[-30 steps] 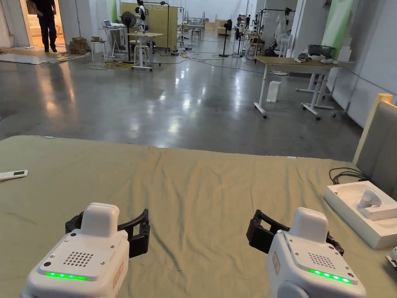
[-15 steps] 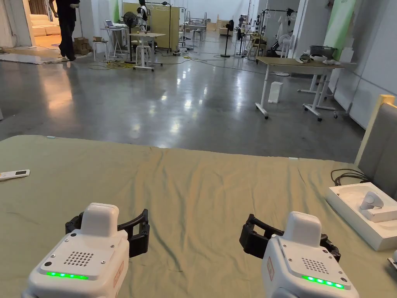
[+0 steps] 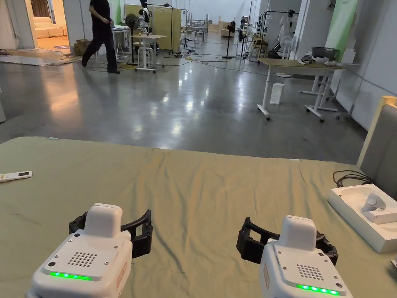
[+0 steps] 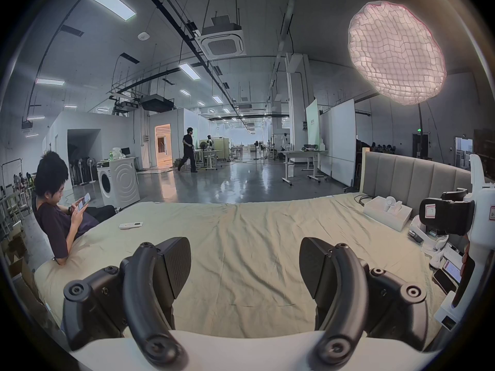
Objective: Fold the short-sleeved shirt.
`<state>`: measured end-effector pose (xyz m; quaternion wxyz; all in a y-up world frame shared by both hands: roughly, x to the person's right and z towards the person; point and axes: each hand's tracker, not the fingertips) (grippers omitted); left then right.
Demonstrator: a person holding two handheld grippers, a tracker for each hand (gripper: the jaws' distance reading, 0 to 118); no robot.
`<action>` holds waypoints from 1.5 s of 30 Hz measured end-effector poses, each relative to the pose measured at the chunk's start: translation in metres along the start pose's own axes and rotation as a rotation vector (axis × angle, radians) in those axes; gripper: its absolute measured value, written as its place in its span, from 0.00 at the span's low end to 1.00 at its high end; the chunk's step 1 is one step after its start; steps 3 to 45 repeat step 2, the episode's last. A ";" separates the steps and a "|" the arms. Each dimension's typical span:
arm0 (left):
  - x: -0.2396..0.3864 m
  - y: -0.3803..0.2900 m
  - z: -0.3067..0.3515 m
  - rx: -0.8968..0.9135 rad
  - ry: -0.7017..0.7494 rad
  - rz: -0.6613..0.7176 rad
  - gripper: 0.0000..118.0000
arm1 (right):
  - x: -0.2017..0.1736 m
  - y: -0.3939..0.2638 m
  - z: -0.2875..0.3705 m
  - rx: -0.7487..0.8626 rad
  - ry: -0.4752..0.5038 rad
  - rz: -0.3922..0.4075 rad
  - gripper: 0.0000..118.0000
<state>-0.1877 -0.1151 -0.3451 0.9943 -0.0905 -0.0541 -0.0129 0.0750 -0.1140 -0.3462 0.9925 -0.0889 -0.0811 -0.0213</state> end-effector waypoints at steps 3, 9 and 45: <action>0.000 -0.001 0.000 0.000 -0.002 -0.005 0.75 | 0.001 -0.002 0.000 0.021 -0.011 0.016 1.00; 0.000 -0.001 0.000 0.000 -0.002 -0.005 0.75 | 0.001 -0.002 0.000 0.021 -0.011 0.016 1.00; 0.000 -0.001 0.000 0.000 -0.002 -0.005 0.75 | 0.001 -0.002 0.000 0.021 -0.011 0.016 1.00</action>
